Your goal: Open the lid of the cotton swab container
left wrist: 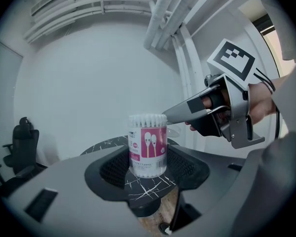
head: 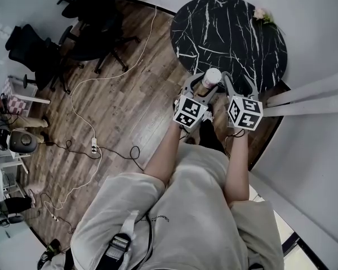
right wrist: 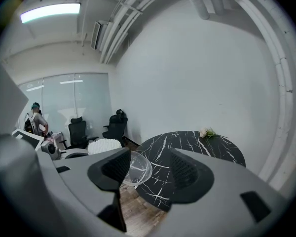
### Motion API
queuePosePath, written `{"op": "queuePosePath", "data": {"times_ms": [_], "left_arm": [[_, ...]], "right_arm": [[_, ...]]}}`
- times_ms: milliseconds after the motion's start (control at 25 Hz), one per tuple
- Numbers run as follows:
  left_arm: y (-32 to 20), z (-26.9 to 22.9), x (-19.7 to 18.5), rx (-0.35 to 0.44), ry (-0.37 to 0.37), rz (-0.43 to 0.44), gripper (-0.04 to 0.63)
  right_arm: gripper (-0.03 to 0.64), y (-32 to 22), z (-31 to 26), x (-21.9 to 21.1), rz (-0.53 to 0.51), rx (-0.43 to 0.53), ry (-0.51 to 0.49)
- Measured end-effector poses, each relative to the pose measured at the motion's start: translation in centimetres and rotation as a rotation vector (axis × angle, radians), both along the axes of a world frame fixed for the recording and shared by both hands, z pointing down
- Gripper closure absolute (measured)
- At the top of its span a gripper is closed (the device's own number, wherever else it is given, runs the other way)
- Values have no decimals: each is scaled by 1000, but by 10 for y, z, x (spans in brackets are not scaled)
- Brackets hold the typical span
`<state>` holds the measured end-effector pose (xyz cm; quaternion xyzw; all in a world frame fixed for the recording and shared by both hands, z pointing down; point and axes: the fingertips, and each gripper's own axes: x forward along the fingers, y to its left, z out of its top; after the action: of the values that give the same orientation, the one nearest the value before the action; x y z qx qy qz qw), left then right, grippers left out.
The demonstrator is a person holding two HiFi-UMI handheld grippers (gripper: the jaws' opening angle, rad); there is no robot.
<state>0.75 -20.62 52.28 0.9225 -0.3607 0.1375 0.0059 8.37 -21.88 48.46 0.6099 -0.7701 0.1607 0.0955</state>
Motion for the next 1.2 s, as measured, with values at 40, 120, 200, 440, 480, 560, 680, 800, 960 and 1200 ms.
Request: {"op": "queuePosePath", "data": {"times_ms": [40,120,200,440,480,560,680,800,960,1200], "left_arm": [[0,0,1,-1,-1,0,350],[0,4,3,-5,-7,-1,350],[0,8,3,-14,-13,-5,350],[0,11,2,-17,-27,-16,350],[0,13,3,-17,-28,-19,350],[0,15,5,-17,-27,-26,350],[1,14,9,-18,-24,-32,350],[1,13,8,-18,-21,-40,350],[-5,13,7,-18,-3,-70,350],[-12,12,0,-8,2,-133,350]], "right_arm": [[342,0,0,1,3,0,0],[342,1,0,4,8,5,2],[342,1,-2,5,7,13,-1],[342,3,-15,-3,-31,54,-20],[344,4,-16,-4,-43,59,-26],[342,5,-16,-7,-66,65,-33],[344,8,-20,-8,-75,76,-41],[342,9,-25,-3,-64,88,-56],[344,10,-24,10,-39,93,-60],[344,15,-18,17,-54,88,-160]]}}
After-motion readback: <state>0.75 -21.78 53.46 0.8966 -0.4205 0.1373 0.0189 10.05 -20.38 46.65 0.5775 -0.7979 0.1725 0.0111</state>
